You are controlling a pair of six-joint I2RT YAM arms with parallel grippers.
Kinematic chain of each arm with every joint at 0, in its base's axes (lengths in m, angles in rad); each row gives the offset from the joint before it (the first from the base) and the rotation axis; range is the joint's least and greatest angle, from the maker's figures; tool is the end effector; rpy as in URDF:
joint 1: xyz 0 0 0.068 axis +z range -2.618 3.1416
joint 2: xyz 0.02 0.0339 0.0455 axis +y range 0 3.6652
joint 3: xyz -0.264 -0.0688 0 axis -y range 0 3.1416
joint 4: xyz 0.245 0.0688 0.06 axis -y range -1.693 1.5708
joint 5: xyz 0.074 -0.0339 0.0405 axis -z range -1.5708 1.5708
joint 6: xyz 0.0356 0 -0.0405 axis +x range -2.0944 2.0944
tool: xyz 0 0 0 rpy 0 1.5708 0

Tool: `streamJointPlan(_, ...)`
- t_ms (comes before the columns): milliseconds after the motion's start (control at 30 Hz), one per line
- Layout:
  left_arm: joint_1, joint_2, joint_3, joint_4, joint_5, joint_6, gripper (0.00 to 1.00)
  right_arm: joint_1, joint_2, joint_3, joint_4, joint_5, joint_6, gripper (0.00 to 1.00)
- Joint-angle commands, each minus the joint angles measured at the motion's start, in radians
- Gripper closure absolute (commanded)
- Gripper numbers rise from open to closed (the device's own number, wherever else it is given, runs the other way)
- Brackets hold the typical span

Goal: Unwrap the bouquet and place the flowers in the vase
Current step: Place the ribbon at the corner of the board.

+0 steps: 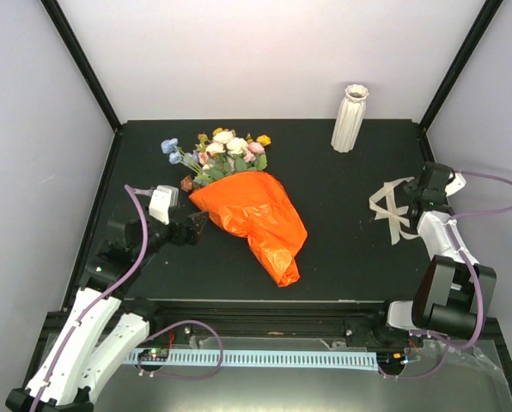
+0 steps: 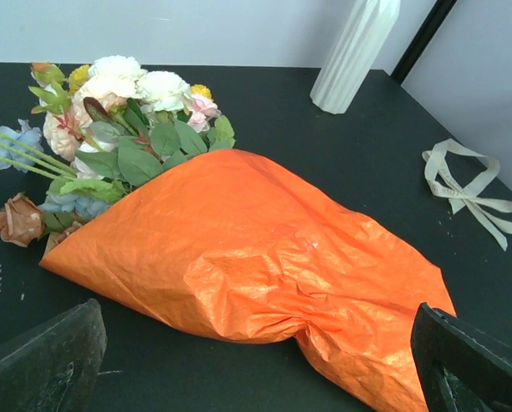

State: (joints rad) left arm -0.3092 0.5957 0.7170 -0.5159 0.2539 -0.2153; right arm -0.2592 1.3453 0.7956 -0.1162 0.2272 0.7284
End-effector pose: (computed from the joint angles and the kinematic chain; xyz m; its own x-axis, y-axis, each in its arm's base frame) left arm 0.1283 -0.0504 0.3091 -0.4679 -0.0676 -0.8812 0.4253 0.8568 -0.2916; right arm 0.2751 -0.0812 0.2268 -0.1654 0.7148 -0.6794 0.7116 0.5635 0.4196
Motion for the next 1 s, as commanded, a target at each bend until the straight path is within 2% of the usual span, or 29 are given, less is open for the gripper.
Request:
streamJointPlan(0, -0.005, 0.001, 0.005, -0.014, -0.02, 0.018, 0.01, -0.003, -0.035, 0.039, -0.039, -0.047, -0.011, 0.53)
streamJointPlan(133, -0.005, 0.001, 0.005, -0.015, -0.026, 0.017, 0.01, 0.0, -0.048, 0.068, -0.068, -0.176, -0.074, 0.42)
streamJointPlan(233, -0.005, 0.0, 0.006, -0.014, -0.026, 0.019, 0.01, 0.006, -0.065, 0.074, -0.114, -0.203, -0.079, 0.31)
streamJointPlan(333, -0.005, -0.001, 0.005, -0.013, -0.026, 0.019, 0.01, 0.007, -0.093, 0.082, -0.204, -0.105, 0.009, 0.28)
streamJointPlan(467, -0.005, 0.005, 0.005, -0.013, -0.018, 0.018, 0.01, 0.008, -0.084, 0.146, -0.404, 0.025, 0.155, 0.27)
streamJointPlan(633, -0.005, -0.006, 0.005, -0.013, -0.024, 0.02, 0.01, 0.008, -0.04, 0.228, -0.64, 0.113, 0.298, 0.26)
streamJointPlan(700, -0.005, -0.012, 0.005, -0.012, -0.027, 0.019, 0.01, 0.008, -0.033, 0.259, -0.697, 0.125, 0.322, 0.23)
streamJointPlan(833, -0.005, -0.008, 0.005, -0.012, -0.024, 0.019, 0.01, 0.008, -0.038, 0.286, -0.747, 0.077, 0.345, 0.11)
streamJointPlan(967, -0.005, -0.005, 0.005, -0.012, -0.024, 0.019, 0.01, 0.008, -0.055, 0.277, -0.751, 0.034, 0.359, 0.09)
